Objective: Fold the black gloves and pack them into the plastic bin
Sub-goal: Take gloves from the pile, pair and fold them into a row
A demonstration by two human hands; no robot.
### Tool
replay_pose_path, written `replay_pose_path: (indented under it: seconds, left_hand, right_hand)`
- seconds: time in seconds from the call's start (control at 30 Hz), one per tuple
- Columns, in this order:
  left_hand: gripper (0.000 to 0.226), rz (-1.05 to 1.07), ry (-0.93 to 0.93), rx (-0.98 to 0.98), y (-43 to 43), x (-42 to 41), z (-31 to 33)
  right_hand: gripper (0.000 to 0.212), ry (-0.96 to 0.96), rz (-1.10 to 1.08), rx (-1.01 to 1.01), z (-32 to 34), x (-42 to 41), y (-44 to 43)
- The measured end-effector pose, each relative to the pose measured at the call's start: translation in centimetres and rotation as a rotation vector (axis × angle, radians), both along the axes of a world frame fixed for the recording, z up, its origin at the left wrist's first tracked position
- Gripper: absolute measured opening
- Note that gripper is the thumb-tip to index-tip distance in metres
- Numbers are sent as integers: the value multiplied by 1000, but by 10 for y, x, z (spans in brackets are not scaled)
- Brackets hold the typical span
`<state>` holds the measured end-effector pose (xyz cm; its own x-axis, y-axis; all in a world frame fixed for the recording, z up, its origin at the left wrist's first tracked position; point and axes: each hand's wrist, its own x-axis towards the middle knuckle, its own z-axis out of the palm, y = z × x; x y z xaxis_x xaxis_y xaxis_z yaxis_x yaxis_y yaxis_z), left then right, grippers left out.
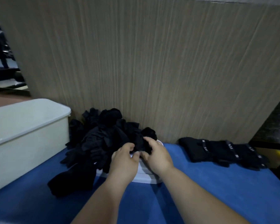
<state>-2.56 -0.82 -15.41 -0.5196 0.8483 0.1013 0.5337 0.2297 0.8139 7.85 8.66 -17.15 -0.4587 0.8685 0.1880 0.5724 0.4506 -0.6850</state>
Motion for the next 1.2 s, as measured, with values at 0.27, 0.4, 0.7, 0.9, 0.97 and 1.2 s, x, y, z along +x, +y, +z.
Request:
replay_pose_path:
  seconds: [0.27, 0.4, 0.7, 0.9, 0.97, 1.2]
  left_hand:
    - [41, -42, -160, 12, 2, -2, -4]
    - [42, -52, -144, 39, 4, 10, 0]
    - [35, -279, -152, 22, -5, 58, 1]
    - [18, -538, -419, -33, -17, 96, 13]
    - [32, -641, -551, -59, -19, 106, 16]
    - [25, -504, -624, -96, -8, 123, 2]
  right_hand:
    - [14, 138, -104, -53, 6, 9, -3]
    - [14, 387, -118, -191, 20, 42, -12]
    - [11, 587, -14, -446, 38, 127, -43]
    - [14, 712, -124, -532, 40, 169, -58]
    - [13, 685, -180, -519, 41, 176, -59]
    - [11, 588, -229, -556, 47, 198, -52]
